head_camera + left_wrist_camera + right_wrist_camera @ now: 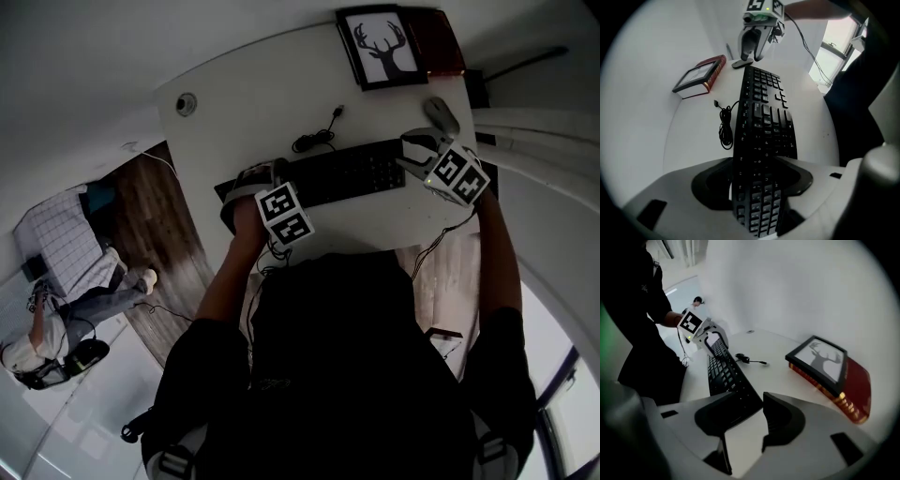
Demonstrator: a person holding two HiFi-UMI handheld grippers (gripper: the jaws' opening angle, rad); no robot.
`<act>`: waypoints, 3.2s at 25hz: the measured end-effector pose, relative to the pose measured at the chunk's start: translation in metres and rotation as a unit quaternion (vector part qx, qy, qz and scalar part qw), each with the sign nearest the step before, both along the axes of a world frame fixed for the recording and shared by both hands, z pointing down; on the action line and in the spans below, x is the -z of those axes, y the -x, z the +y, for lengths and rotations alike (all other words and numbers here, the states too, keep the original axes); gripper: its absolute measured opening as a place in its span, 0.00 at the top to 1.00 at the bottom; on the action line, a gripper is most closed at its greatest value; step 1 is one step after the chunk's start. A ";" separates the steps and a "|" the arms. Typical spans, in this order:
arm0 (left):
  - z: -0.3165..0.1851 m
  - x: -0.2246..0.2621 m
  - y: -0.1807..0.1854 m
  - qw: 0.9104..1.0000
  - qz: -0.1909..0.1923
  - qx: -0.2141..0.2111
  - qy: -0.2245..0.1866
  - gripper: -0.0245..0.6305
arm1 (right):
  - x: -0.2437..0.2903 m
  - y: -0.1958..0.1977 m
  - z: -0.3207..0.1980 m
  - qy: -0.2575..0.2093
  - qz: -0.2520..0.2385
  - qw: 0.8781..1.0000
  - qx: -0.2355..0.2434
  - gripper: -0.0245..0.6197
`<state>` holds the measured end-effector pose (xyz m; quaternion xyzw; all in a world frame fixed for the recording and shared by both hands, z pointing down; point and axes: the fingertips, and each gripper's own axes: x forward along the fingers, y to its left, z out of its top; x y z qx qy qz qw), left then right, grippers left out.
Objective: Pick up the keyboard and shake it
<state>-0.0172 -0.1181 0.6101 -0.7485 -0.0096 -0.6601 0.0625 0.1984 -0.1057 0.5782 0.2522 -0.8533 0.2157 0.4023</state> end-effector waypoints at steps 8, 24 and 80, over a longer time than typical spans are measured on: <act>0.015 0.004 0.004 0.999 0.005 0.025 -0.020 0.57 | -0.021 0.036 0.002 0.097 0.104 0.950 0.280 0.64; 0.036 0.014 -0.001 0.998 0.035 0.021 -0.038 0.56 | -0.022 0.045 0.034 0.086 0.138 0.920 0.357 0.67; 0.062 0.017 0.146 0.978 0.103 0.179 -0.035 0.51 | 0.004 0.045 0.097 0.092 0.268 0.903 0.324 0.75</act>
